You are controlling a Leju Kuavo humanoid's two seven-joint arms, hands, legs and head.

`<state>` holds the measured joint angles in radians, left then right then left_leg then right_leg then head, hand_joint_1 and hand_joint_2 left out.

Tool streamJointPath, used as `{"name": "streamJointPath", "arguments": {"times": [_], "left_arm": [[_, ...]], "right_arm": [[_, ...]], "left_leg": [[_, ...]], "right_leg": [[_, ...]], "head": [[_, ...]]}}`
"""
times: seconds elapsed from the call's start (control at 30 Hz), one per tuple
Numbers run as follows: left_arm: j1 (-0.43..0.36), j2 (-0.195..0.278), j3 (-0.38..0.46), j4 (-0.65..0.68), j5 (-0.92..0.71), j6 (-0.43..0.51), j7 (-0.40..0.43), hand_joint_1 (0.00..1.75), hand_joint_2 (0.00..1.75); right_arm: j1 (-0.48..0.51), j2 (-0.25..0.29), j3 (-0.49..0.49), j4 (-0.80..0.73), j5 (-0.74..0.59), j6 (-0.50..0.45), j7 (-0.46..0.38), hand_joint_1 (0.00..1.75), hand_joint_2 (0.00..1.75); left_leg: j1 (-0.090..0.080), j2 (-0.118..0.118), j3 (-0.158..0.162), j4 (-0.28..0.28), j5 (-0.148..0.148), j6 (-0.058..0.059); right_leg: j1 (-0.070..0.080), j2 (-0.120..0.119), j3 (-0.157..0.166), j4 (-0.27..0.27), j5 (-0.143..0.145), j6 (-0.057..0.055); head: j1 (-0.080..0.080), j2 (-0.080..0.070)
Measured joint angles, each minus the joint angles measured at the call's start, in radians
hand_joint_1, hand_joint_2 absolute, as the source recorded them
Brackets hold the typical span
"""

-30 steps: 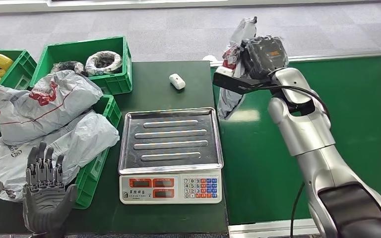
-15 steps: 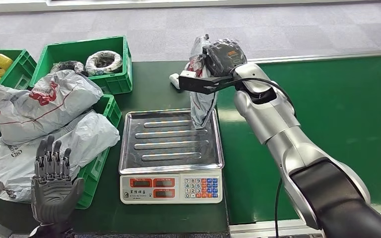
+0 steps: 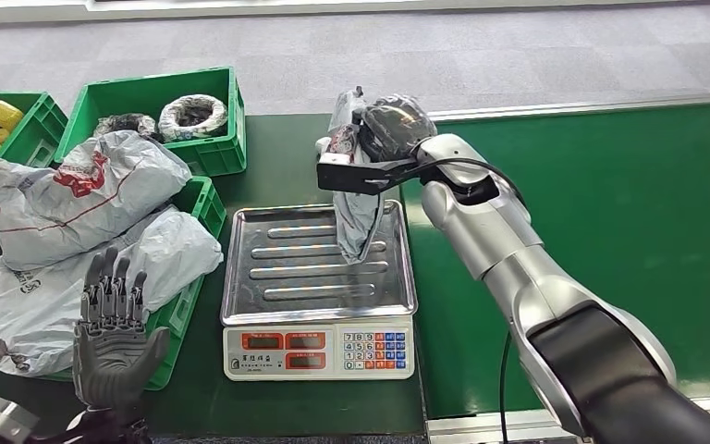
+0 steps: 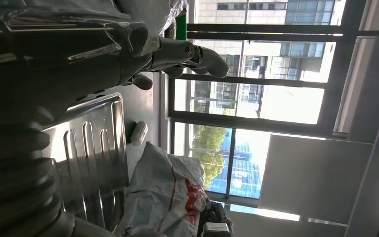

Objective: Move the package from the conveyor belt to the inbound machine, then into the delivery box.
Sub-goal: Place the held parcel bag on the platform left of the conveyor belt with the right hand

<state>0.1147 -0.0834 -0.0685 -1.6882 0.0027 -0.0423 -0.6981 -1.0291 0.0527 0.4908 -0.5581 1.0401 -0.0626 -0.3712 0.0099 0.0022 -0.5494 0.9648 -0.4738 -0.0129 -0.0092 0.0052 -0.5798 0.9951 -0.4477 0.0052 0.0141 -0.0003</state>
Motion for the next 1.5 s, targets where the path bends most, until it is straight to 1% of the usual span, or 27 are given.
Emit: {"name": "streamJointPath", "arguments": {"times": [0.2, 0.47, 0.67, 0.97, 1.13, 1.3, 1.33, 1.47, 1.5], "left_arm": [[-0.024, 0.0, -0.005, 0.018, 0.0, 0.002, 0.0, 0.0, 1.75], [-0.025, -0.002, -0.005, 0.019, 0.005, 0.009, 0.0, 0.0, 1.75], [-0.026, -0.009, -0.005, 0.019, 0.001, -0.004, 0.0, 0.0, 1.75], [-0.03, -0.026, -0.004, 0.019, -0.006, -0.015, 0.0, 0.0, 1.75], [-0.033, -0.031, -0.003, 0.019, -0.013, -0.02, 0.0, 0.0, 1.75], [-0.033, -0.033, -0.002, 0.019, -0.015, -0.021, 0.0, 0.0, 1.75], [-0.033, -0.033, -0.002, 0.019, -0.015, -0.022, 0.0, 0.0, 1.75], [-0.033, -0.033, -0.002, 0.019, -0.016, -0.024, 0.0, 0.0, 1.75], [-0.033, -0.034, -0.002, 0.019, -0.017, -0.023, 0.0, 0.0, 1.75]], "right_arm": [[0.011, 0.01, 0.033, -0.019, -0.034, 0.018, -0.013, 1.75, 1.75], [0.011, 0.037, 0.077, -0.042, -0.081, 0.052, -0.038, 1.75, 1.75], [0.011, 0.049, 0.11, -0.062, -0.119, 0.08, -0.057, 1.75, 1.75], [0.032, 0.079, 0.167, -0.085, -0.126, 0.093, -0.057, 1.75, 1.75], [0.069, 0.1, 0.197, -0.096, -0.128, 0.094, -0.056, 1.75, 1.75], [0.083, 0.106, 0.213, -0.101, -0.13, 0.094, -0.055, 1.75, 1.75], [0.086, 0.106, 0.215, -0.102, -0.131, 0.094, -0.055, 1.72, 1.75], [0.102, 0.108, 0.229, -0.099, -0.137, 0.092, -0.055, 0.0, 1.75], [0.106, 0.108, 0.233, -0.096, -0.137, 0.088, -0.054, 0.0, 1.75]], "left_leg": [[0.0, 0.0, 0.0, 0.0, 0.0, 0.0], [0.0, 0.0, 0.0, 0.0, 0.0, 0.0], [0.0, 0.0, 0.0, 0.0, 0.0, 0.0], [0.0, 0.0, 0.0, 0.0, 0.0, 0.0], [0.0, 0.0, 0.0, 0.0, 0.0, 0.0], [0.0, 0.0, 0.0, 0.0, 0.0, 0.0], [0.0, 0.0, 0.0, 0.0, 0.0, 0.0], [0.0, 0.0, 0.0, 0.0, 0.0, 0.0], [0.0, 0.0, 0.0, 0.0, 0.0, 0.0]], "right_leg": [[0.0, 0.0, 0.0, 0.0, 0.0, 0.0], [0.0, 0.0, 0.0, 0.0, 0.0, 0.0], [0.0, 0.0, 0.0, 0.0, 0.0, 0.0], [0.0, 0.0, 0.0, 0.0, 0.0, 0.0], [0.0, 0.0, 0.0, 0.0, 0.0, 0.0], [0.0, 0.0, 0.0, 0.0, 0.0, 0.0], [0.0, 0.0, 0.0, 0.0, 0.0, 0.0], [0.0, 0.0, 0.0, 0.0, 0.0, 0.0], [0.0, 0.0, 0.0, 0.0, 0.0, 0.0]], "head": [[0.0, 0.0], [0.0, 0.0], [0.0, 0.0], [0.0, 0.0], [0.0, 0.0], [0.0, 0.0], [0.0, 0.0], [0.0, 0.0], [0.0, 0.0]]}}
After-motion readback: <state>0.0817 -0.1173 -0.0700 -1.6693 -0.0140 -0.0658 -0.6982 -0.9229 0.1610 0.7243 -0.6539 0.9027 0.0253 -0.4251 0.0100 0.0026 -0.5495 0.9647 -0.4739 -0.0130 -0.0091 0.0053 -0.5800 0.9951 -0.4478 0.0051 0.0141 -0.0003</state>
